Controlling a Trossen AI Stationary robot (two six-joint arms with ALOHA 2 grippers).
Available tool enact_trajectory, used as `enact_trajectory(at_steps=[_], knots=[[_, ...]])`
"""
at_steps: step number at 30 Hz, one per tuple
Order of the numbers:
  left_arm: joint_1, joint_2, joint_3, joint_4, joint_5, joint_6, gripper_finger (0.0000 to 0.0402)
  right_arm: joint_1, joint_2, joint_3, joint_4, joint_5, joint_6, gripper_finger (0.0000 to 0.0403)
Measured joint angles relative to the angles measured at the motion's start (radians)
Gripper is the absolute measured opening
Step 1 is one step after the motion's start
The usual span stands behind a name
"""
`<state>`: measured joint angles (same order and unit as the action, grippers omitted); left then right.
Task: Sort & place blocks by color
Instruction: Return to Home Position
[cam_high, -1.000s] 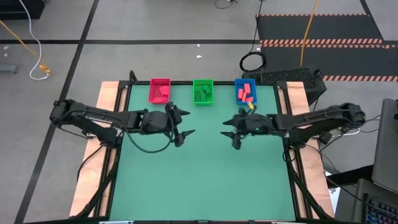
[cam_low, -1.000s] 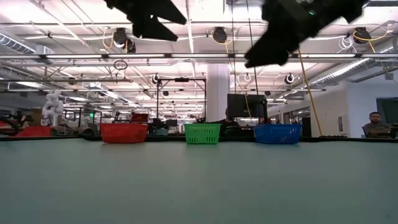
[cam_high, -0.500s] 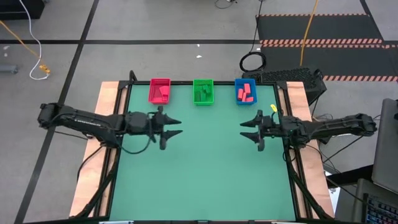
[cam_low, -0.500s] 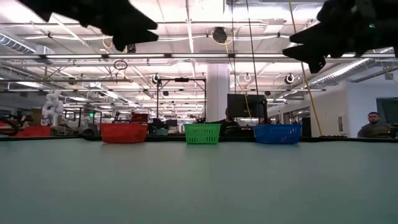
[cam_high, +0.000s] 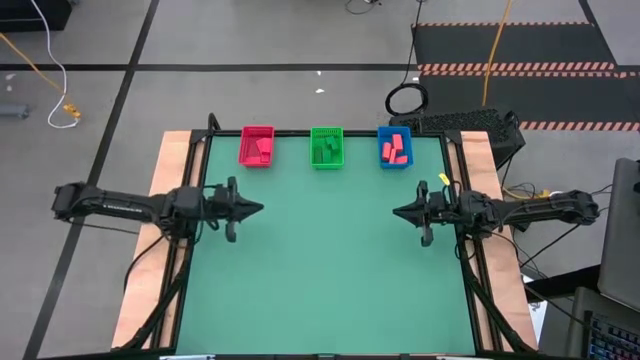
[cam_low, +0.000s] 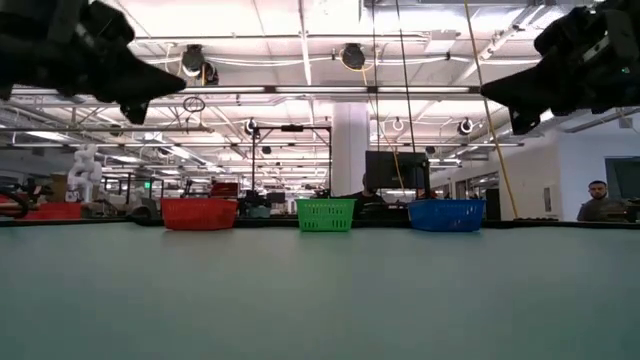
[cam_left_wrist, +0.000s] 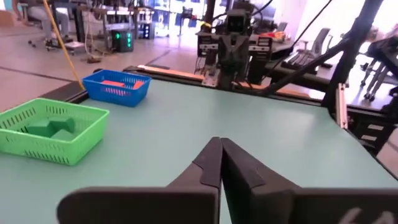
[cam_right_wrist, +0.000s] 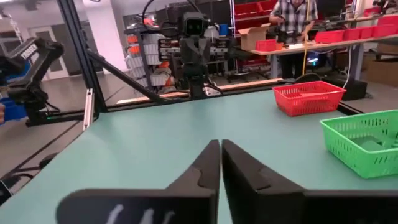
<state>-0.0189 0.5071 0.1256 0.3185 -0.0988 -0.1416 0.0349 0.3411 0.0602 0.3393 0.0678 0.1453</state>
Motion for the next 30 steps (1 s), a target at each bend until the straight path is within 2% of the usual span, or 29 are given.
enact_trajectory(at_steps=[6, 10, 21, 30], knots=[[0.000, -0.172, -0.103, 0.003, 0.075, 0.003, 0.0008, 0.000, -0.041, -0.013, 0.003, -0.066, 0.018, 0.0007], [-0.002, -0.230, -0.116, -0.027, 0.122, 0.021, 0.0003, -0.001, -0.057, -0.015, 0.002, -0.122, 0.013, 0.0002], [-0.003, -0.249, -0.116, -0.055, 0.162, 0.034, 0.0007, 0.000, -0.065, -0.017, -0.001, -0.128, 0.002, 0.0001], [-0.003, -0.249, -0.116, -0.118, 0.214, 0.004, 0.0007, 0.000, -0.155, -0.018, -0.117, -0.150, 0.024, 0.0001]])
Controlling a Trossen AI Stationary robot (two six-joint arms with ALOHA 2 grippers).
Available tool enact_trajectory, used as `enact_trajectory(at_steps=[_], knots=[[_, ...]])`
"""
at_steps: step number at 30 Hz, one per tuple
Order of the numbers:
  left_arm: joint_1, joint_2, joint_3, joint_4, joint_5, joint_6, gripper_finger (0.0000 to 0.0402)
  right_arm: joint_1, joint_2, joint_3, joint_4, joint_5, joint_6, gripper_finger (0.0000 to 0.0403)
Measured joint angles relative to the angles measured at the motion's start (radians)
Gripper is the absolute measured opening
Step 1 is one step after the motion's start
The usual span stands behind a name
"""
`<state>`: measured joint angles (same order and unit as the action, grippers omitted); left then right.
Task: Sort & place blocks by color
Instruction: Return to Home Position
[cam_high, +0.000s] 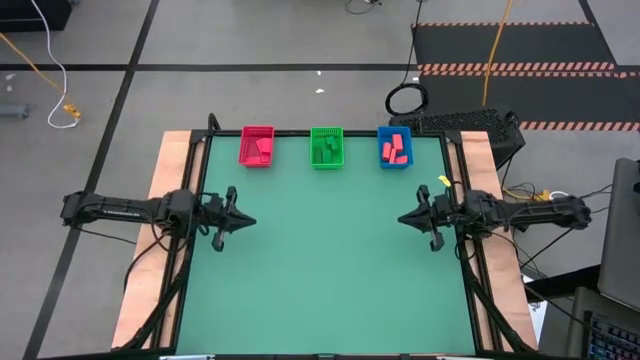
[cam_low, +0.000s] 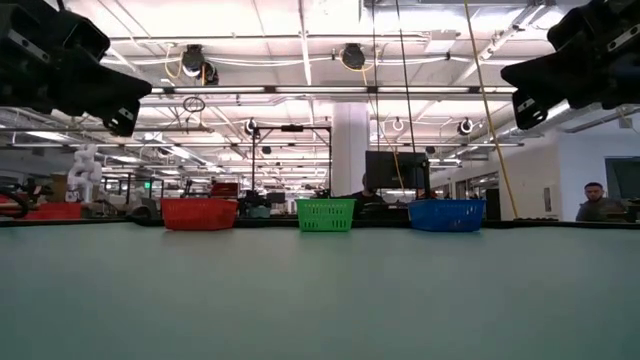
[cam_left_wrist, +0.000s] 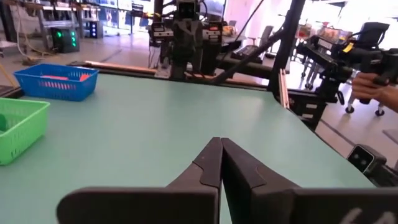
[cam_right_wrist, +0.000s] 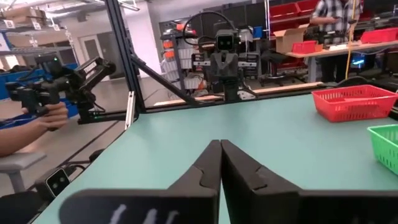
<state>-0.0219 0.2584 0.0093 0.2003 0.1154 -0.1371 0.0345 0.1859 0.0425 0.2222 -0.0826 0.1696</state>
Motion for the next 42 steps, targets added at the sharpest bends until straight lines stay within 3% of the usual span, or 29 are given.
enact_trajectory(at_steps=[13, 42], knots=[[0.000, 0.000, 0.000, -0.028, 0.000, -0.021, 0.0008, 0.000, -0.186, -0.001, -0.229, 0.010, 0.043, 0.0000], [0.000, 0.001, 0.001, -0.069, -0.038, 0.061, 0.0008, 0.000, -0.180, -0.002, -0.241, 0.032, 0.051, 0.0000]])
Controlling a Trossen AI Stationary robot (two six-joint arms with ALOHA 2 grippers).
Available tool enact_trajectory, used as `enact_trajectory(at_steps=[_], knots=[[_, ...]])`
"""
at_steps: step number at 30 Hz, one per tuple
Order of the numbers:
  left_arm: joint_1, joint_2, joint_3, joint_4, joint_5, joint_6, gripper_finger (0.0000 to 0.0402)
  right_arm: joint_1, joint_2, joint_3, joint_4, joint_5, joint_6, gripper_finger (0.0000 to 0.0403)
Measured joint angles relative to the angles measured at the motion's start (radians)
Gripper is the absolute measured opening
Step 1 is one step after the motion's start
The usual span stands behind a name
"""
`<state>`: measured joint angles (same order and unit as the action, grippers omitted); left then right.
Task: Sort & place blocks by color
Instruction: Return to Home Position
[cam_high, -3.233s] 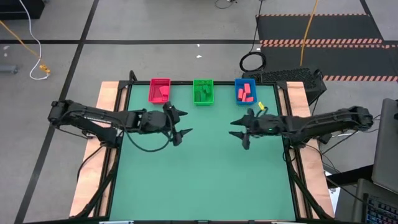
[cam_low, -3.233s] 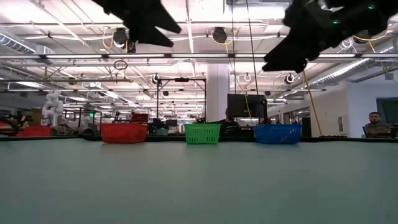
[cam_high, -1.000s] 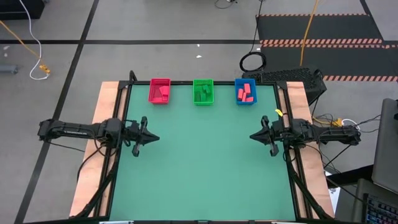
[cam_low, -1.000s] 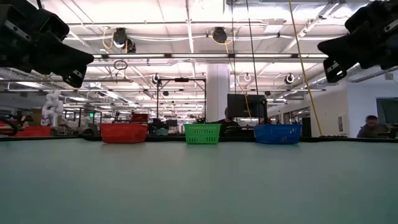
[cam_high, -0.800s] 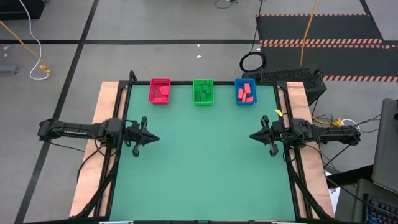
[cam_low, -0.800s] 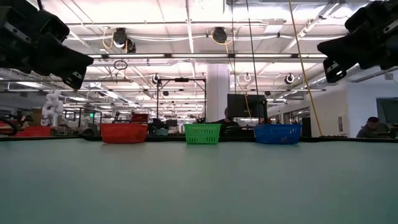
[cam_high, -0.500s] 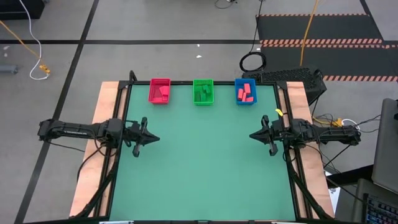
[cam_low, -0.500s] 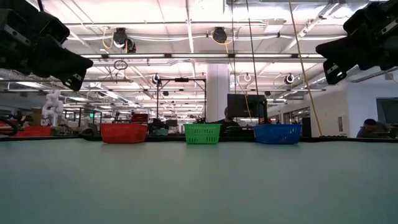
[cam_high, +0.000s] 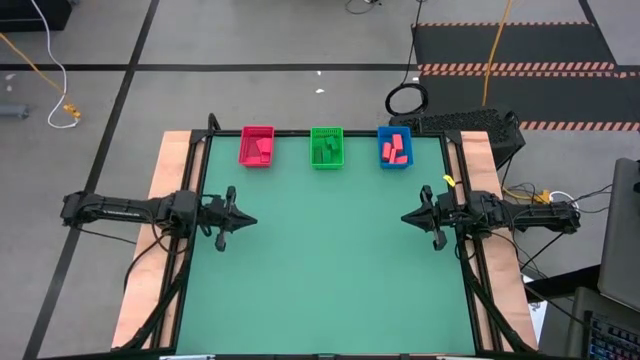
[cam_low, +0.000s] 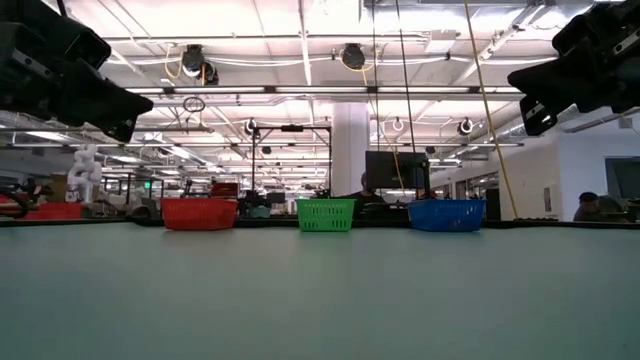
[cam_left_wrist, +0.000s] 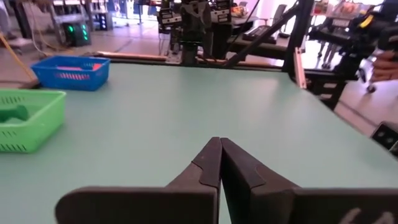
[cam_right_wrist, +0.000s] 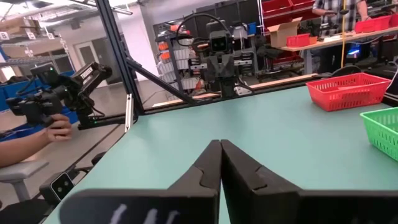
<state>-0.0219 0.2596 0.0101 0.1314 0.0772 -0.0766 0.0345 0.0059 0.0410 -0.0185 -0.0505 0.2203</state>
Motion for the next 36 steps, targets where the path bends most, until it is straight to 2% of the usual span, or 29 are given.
enact_trajectory(at_steps=[7, 14, 24, 36], knots=[[0.000, 0.000, 0.000, 0.000, -0.008, 0.072, 0.0008, 0.000, 0.000, 0.000, 0.000, 0.000, -0.010, 0.0000], [0.000, 0.000, 0.000, 0.000, -0.008, 0.072, 0.0008, 0.000, 0.000, 0.000, 0.000, 0.001, -0.125, 0.0000], [0.000, 0.000, 0.000, 0.000, -0.008, 0.072, 0.0008, 0.000, 0.000, 0.000, 0.112, -0.004, -0.102, 0.0000], [0.000, 0.000, 0.000, 0.000, -0.008, 0.071, 0.0008, 0.000, 0.000, 0.000, 0.114, -0.004, -0.102, 0.0000]])
